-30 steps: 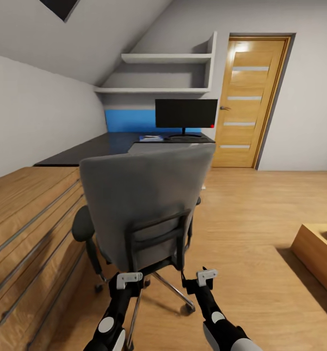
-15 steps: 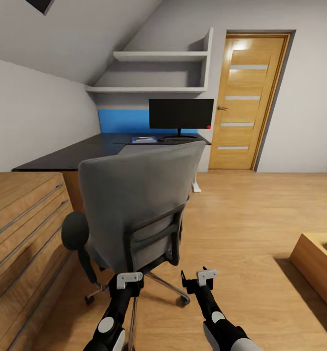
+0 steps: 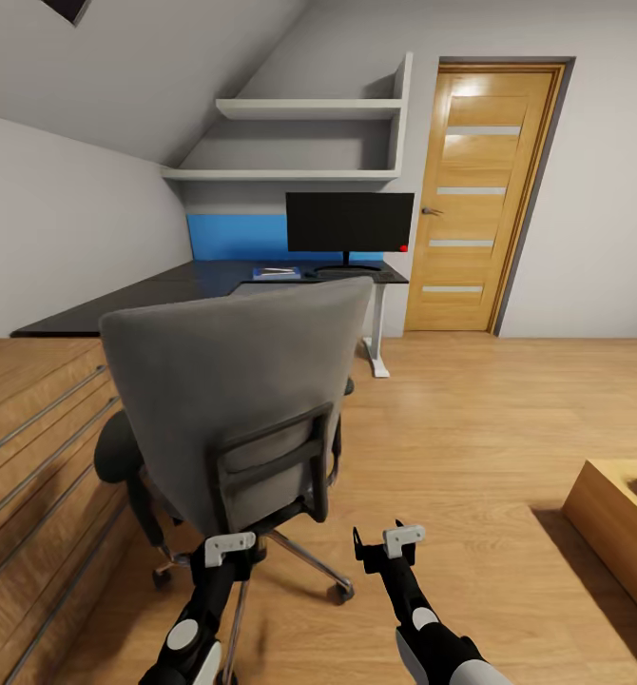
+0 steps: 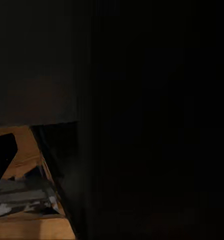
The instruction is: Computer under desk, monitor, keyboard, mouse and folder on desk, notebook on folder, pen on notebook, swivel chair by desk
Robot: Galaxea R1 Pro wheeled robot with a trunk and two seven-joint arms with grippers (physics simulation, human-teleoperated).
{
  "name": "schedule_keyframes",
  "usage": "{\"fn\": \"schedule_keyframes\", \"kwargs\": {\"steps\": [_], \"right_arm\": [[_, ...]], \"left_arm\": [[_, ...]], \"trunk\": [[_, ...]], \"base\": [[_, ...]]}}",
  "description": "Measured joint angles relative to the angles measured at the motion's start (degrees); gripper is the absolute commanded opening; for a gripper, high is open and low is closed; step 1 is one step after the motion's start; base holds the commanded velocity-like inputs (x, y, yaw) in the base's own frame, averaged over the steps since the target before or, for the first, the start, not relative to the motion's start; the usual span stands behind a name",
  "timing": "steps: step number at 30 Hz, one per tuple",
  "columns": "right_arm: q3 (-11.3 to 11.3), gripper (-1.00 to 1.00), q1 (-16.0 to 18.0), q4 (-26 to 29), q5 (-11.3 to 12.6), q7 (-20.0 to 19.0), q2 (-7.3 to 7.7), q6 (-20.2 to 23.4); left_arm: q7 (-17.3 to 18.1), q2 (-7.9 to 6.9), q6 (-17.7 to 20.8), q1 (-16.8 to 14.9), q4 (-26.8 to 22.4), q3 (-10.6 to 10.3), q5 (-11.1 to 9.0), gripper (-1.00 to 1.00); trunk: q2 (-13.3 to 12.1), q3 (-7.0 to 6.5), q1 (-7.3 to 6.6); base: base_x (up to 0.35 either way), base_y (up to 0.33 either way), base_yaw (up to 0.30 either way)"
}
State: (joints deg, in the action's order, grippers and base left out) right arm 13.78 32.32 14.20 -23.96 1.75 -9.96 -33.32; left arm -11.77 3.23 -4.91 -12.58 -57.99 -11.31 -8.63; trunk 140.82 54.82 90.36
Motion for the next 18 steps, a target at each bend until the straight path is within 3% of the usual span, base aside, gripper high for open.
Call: {"fn": "schedule_keyframes", "kwargs": {"steps": [7, 11, 18], "right_arm": [[0.2, 1.00, 0.0, 0.3, 0.0, 0.1, 0.00, 0.1], [0.2, 1.00, 0.0, 0.3, 0.0, 0.2, 0.00, 0.1], [0.2, 1.00, 0.0, 0.2, 0.0, 0.1, 0.00, 0.1]], "left_arm": [[0.1, -2.75, -0.9, 0.3, -0.1, 0.1, -2.4, 1.00], [0.1, -3.04, -2.6, 0.3, 0.0, 0.1, -2.7, 1.00], [0.2, -3.10, -3.0, 0.3, 0.0, 0.1, -2.7, 1.00]], "trunk": [[0.0, 0.01, 0.00], [0.0, 0.01, 0.02], [0.0, 0.01, 0.04]], "base": [[0.000, 0.000, 0.000], [-0.082, 0.000, 0.000], [-0.272, 0.000, 0.000]]}}
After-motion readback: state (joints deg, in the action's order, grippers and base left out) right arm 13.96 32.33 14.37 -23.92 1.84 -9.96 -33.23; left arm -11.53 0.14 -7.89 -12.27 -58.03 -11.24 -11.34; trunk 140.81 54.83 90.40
